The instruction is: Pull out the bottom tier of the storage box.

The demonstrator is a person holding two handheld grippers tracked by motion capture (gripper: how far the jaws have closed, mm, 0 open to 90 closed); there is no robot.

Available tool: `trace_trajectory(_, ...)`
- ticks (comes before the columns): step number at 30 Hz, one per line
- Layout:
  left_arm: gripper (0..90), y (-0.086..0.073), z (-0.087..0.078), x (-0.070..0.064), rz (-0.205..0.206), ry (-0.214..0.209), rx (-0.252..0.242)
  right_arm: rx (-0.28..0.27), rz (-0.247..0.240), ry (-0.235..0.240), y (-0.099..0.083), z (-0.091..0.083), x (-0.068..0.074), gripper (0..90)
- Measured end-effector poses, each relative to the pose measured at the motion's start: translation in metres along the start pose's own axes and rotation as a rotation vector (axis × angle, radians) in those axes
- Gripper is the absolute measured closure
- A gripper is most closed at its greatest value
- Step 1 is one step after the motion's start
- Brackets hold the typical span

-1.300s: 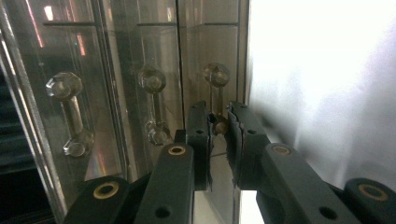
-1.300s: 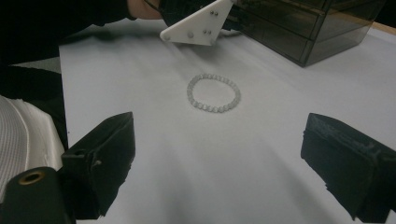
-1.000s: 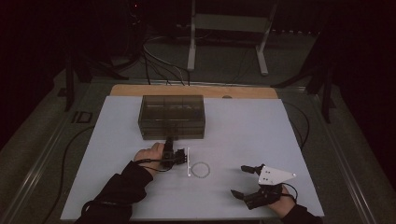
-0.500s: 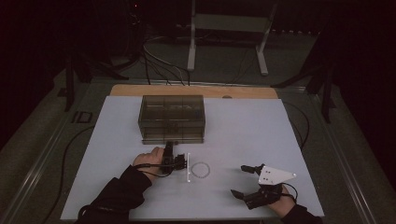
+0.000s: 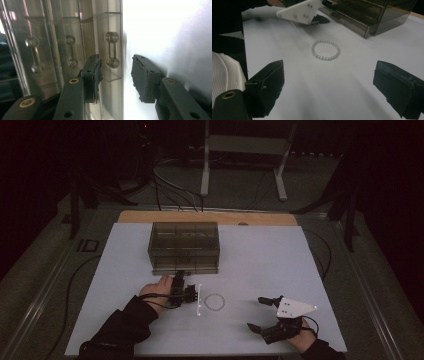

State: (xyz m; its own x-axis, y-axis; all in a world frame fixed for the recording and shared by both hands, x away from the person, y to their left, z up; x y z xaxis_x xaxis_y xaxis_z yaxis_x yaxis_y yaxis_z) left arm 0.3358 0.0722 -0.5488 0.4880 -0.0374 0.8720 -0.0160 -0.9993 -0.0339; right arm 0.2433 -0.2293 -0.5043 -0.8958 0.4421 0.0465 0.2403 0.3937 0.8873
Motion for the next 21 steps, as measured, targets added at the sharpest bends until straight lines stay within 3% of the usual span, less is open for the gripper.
trace_trajectory(2,54.9,-0.003,-0.003,0.003,-0.024,-0.03,-0.018,0.001,-0.002,0.0,0.0,0.0,0.0,9.8)
trace_trajectory(7,48.7,-0.012,-0.01,0.008,-0.037,-0.108,-0.084,0.001,0.0,0.003,0.0,0.0,0.0,9.8)
trace_trajectory(13,39.9,-0.024,-0.014,0.023,-0.148,-0.225,-0.116,0.004,-0.001,0.004,0.0,0.001,0.001,9.9)
trace_trajectory(14,39.0,-0.024,-0.014,0.023,-0.148,-0.225,-0.116,0.006,0.001,0.004,0.0,0.001,0.001,9.9)
trace_trajectory(15,37.0,-0.03,-0.015,0.028,-0.199,-0.252,-0.119,0.006,0.001,0.003,0.0,0.001,0.001,9.9)
trace_trajectory(21,15.0,-0.044,-0.023,0.04,-0.294,-0.376,-0.163,0.004,0.001,0.004,0.0,0.001,0.001,9.9)
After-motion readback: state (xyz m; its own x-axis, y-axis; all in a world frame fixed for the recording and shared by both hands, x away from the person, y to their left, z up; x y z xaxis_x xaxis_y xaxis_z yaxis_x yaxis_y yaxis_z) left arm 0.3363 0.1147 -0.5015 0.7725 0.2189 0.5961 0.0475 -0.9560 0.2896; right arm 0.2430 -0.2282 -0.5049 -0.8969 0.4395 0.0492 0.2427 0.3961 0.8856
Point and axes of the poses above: each handheld gripper's, and its own axes: z roughly forward along the jaws, y roughly out of its top, x roughly to its left, the point moved 3 cm from there along z, roughly forward along the jaws, and after that the axes turned 3 degrees about y, right-handed, at the moved point
